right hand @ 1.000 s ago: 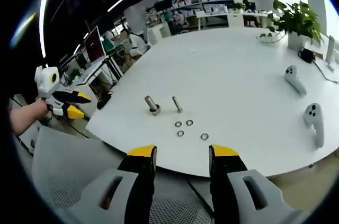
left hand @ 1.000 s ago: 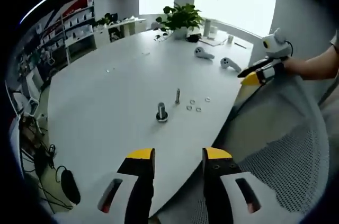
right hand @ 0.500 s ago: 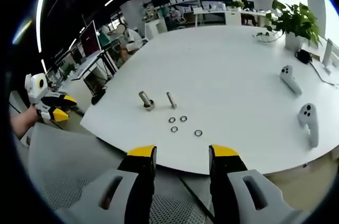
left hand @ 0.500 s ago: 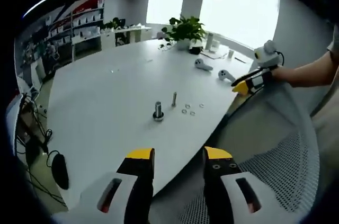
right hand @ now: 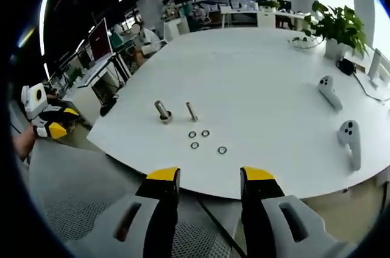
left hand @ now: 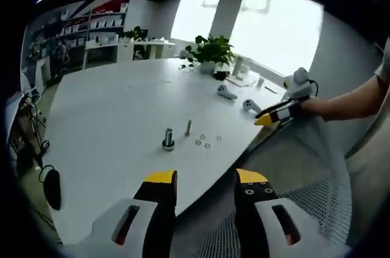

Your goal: Place the washer onto the threaded stud by aligning its center hole with the stud, sliding it down to the base, and recovering from edge contact or off-axis alignment until the washer reaches the visible bottom stop.

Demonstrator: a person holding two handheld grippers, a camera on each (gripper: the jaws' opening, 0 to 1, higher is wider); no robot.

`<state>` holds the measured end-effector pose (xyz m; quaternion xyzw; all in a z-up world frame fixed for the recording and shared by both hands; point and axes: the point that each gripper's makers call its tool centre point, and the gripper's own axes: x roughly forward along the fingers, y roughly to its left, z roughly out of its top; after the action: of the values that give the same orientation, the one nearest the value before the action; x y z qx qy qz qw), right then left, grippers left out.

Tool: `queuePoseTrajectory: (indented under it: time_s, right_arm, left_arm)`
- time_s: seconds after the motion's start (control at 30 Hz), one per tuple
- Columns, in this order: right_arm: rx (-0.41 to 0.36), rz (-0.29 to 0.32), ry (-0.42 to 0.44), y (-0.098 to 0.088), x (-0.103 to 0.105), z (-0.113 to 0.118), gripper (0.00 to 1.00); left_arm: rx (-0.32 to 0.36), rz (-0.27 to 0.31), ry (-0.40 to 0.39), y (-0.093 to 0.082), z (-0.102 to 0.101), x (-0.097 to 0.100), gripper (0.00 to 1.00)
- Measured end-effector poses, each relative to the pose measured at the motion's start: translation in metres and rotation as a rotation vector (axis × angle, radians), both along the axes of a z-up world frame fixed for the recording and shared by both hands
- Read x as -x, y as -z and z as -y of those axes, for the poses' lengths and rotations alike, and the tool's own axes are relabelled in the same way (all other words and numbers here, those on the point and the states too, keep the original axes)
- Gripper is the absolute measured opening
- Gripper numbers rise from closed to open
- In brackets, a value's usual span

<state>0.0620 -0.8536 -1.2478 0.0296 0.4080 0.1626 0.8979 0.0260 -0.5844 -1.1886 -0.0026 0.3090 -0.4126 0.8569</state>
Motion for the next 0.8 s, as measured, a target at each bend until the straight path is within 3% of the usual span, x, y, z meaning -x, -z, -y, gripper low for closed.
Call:
queuePoseTrajectory:
  time_s: [0.13,0.2,0.33,0.8]
  right_arm:
    - [0.006,-0.003,-0.002,0.001,-0.001,0.001,0.42]
    - [0.012,-0.003,-0.002,0.001,0.0,0.001,0.42]
    - [0.018,-0.001,0.001,0.001,-0.001,0.003,0.42]
    - [0.043,-0.021,-0.001,0.005,0.002,0.005,0.41]
  left_arm:
    - [-0.011,0.018,-0.003,0.001,0.008,0.004,0.36]
    - [-0.093,0.054,0.007,0.007,0.002,0.002,0.35]
    - [-0.049,0.048,-0.009,0.006,0.001,0.001,0.35]
    - [-0.032,0.046,-0.003,0.005,0.001,0.004,0.35]
